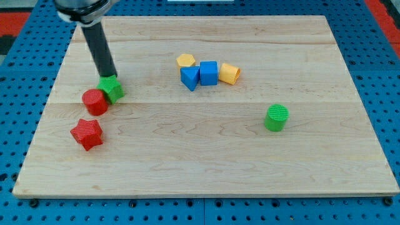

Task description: Move your arm towards the green circle

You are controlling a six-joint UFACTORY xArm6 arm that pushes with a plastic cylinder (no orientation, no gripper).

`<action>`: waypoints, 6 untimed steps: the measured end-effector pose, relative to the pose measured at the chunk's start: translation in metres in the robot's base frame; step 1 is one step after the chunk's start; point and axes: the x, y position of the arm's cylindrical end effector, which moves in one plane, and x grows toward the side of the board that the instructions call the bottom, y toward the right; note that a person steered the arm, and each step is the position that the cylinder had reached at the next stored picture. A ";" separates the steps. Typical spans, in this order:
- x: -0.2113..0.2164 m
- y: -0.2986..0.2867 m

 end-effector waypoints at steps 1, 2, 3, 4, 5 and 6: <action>0.041 -0.002; 0.037 0.043; 0.056 0.140; 0.110 0.223; 0.161 0.242; 0.166 0.288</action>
